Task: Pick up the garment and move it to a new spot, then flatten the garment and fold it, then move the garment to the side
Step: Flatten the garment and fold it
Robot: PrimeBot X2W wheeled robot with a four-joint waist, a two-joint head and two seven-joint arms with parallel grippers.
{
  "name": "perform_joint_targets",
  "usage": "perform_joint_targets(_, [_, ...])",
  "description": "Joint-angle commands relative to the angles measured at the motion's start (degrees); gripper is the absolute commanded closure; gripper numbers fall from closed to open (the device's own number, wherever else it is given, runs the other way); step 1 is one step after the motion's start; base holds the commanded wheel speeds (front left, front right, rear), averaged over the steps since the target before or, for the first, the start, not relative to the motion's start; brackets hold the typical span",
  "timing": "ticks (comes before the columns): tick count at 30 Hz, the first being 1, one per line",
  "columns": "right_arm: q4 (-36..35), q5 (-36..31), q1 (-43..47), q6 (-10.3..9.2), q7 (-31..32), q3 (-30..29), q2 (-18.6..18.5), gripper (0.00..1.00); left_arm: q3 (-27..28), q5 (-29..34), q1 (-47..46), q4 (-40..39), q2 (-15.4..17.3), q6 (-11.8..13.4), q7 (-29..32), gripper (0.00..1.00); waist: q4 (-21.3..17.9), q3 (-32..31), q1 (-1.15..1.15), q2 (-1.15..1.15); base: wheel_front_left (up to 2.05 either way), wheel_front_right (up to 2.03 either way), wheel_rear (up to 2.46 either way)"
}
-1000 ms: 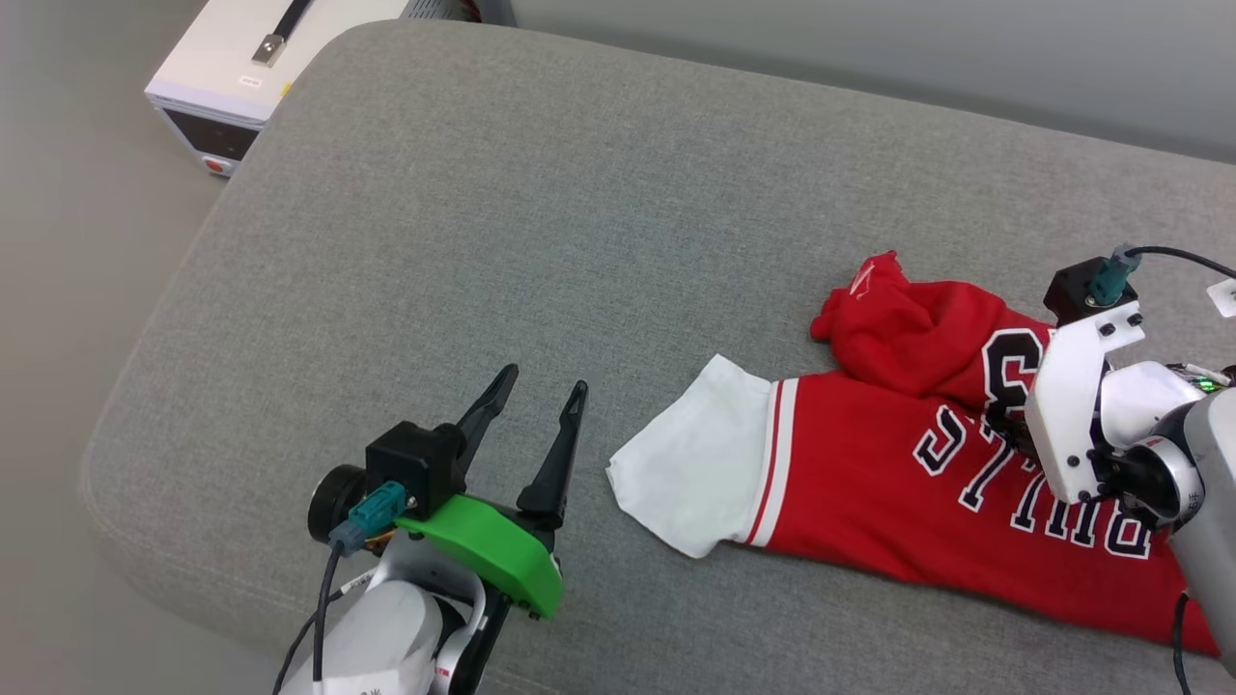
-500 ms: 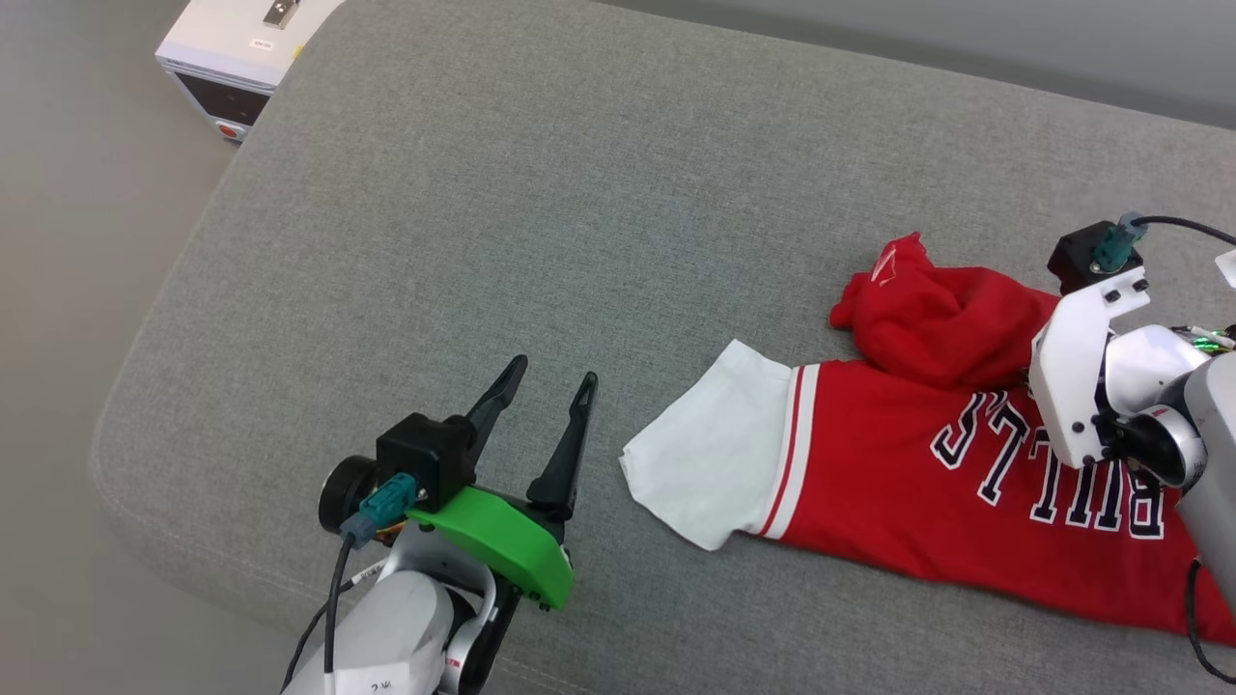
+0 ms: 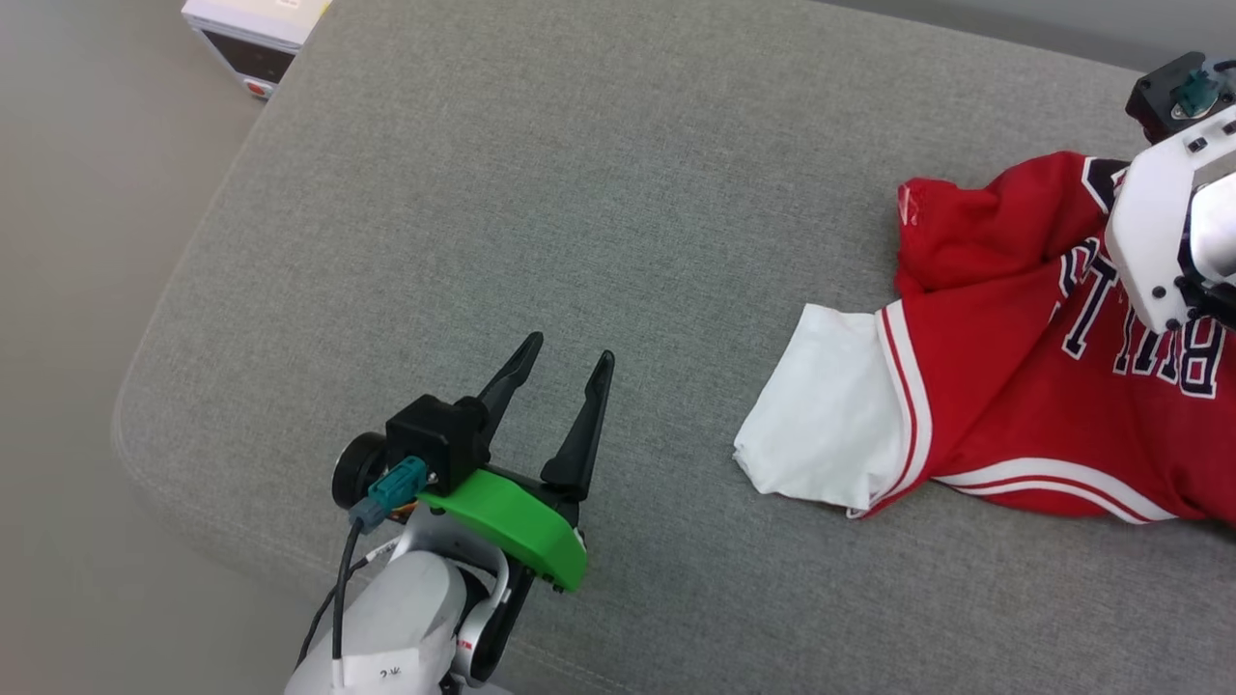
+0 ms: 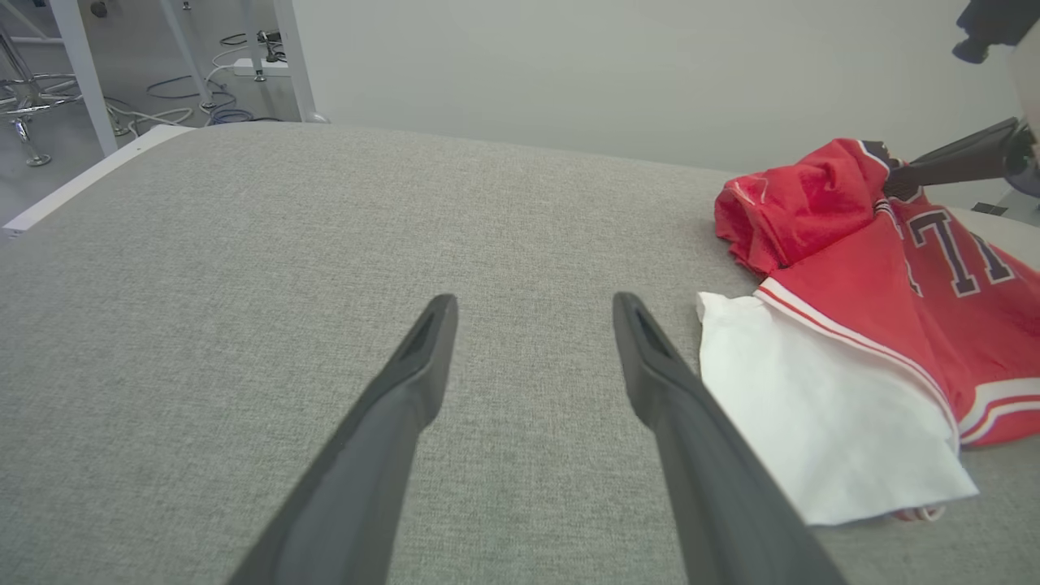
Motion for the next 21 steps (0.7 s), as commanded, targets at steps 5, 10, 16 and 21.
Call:
perform_joint_targets(5, [5.88,-1.96,-5.74,-0.05,-6.15,4.27,-0.96,1.0,-0.4,0.14,-1.93,0.43,-1.23,-0.56,-0.82,0.0,2.24,2.8,0.0,0.0,0.0,0.0,0.0])
perform_joint_targets(10, [11.96,-4.02,-9.1,-0.05,-12.97,6.46,-0.31,1.0,-0.51,0.18,-2.65,0.99,-1.74,-0.84,-1.23,0.0,2.85,3.66,0.0,0.0,0.0,0.0,0.0])
perform_joint_targets(16, [18.63,-2.58,-9.41,-0.05,-17.98,8.64,1.75,0.0,-0.46,0.06,-2.9,2.03,-1.96,-0.91,-1.54,0.0,2.58,2.89,0.0,0.0,0.0,0.0,0.0])
perform_joint_targets(21, [21.4,0.83,-8.7,-0.05,-22.44,9.53,4.09,0.0,-0.23,-0.25,-2.53,2.72,-1.39,-0.83,-1.54,0.0,0.63,0.23,0.0,0.0,0.0,0.0,0.0])
